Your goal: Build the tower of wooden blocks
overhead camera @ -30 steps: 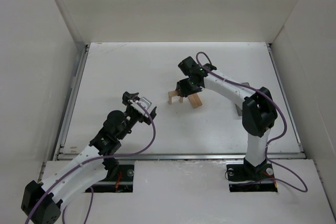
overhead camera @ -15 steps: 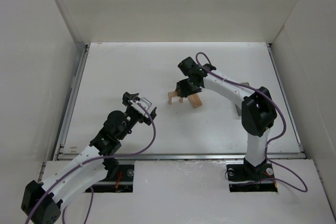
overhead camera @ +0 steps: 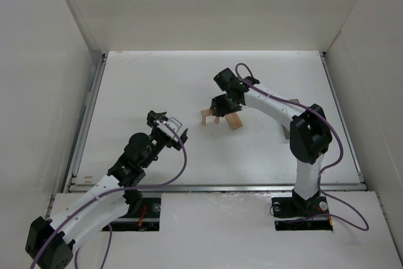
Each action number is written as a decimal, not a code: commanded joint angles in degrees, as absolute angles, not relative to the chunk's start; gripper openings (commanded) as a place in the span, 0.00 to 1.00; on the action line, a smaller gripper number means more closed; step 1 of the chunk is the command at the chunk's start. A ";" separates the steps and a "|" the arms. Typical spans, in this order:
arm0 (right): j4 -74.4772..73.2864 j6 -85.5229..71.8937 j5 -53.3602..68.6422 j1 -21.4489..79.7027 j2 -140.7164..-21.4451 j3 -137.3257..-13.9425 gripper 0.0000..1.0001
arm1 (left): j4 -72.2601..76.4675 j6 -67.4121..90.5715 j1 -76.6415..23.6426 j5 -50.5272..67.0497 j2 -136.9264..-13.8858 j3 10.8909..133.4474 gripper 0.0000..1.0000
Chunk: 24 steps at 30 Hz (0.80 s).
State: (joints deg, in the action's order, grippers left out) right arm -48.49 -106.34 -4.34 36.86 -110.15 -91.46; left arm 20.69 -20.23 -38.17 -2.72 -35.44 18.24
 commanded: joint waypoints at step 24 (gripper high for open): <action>-47.29 -106.27 -3.25 36.12 -108.98 -91.67 0.36 | 23.47 -20.21 -38.41 -3.16 -34.45 18.02 1.00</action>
State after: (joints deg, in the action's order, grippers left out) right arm -48.36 -106.28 -3.64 36.40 -110.15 -91.39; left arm 20.69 -20.29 -38.17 -2.74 -35.44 18.24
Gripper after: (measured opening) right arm 0.364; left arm 0.997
